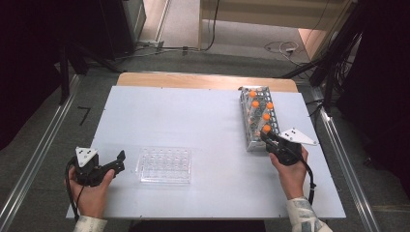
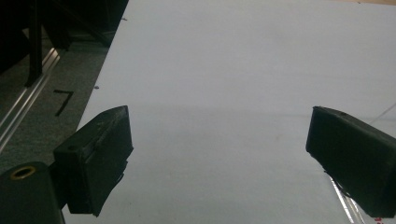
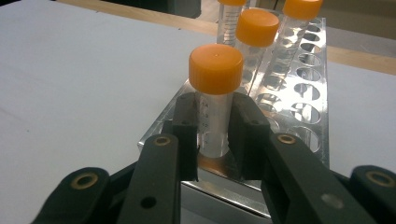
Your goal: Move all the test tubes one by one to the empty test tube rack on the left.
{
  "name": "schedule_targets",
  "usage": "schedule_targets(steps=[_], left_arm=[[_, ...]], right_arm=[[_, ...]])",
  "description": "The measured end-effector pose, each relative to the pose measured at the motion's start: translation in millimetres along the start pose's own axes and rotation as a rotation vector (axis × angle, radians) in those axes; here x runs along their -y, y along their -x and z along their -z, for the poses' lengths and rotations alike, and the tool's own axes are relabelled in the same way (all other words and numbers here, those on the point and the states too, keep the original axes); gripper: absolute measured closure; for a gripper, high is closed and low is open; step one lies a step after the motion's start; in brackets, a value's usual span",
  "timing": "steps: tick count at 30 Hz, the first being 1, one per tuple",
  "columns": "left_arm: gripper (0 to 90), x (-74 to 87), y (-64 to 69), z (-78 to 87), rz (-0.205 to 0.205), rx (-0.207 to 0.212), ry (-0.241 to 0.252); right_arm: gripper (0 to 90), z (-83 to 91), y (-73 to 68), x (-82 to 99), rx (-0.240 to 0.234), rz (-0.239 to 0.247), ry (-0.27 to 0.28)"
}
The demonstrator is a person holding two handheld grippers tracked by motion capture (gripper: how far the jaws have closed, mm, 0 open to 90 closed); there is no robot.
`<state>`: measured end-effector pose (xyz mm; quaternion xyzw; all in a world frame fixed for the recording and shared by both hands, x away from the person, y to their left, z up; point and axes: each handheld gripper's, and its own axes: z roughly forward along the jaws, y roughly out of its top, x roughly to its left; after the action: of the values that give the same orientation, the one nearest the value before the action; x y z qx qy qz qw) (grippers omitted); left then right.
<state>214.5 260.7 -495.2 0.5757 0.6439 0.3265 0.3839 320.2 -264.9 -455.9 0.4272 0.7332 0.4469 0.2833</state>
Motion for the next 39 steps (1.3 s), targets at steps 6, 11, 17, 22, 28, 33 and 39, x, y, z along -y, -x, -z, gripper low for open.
schedule_targets(steps=[6,11,17,22,28,33,39], left_arm=[[7.1,-0.1,0.4,0.1,-0.001,0.000,0.001],[7.1,-0.1,0.4,0.1,-0.001,0.000,0.001],[7.1,-0.2,0.3,0.3,-0.001,0.002,0.000],[7.1,-1.2,1.3,1.7,0.003,0.010,0.004],[7.1,-3.2,0.2,3.7,0.022,0.025,0.013],[7.1,-6.7,1.7,7.5,0.031,0.044,0.028],[7.1,-14.6,10.8,12.1,-0.003,0.078,0.038]], right_arm=[[71.6,7.2,0.7,-8.5,-0.002,-0.006,0.038],[71.6,14.5,0.6,-16.5,0.000,-0.006,0.068],[71.8,26.1,0.4,-27.7,0.001,-0.008,0.109],[71.9,36.3,-3.3,-35.0,-0.011,-0.002,0.135],[71.9,38.0,-9.2,-36.9,-0.032,0.014,0.135],[71.9,36.3,-16.7,-36.9,-0.058,0.026,0.128],[71.9,34.2,-30.0,-38.0,-0.098,0.046,0.122]])
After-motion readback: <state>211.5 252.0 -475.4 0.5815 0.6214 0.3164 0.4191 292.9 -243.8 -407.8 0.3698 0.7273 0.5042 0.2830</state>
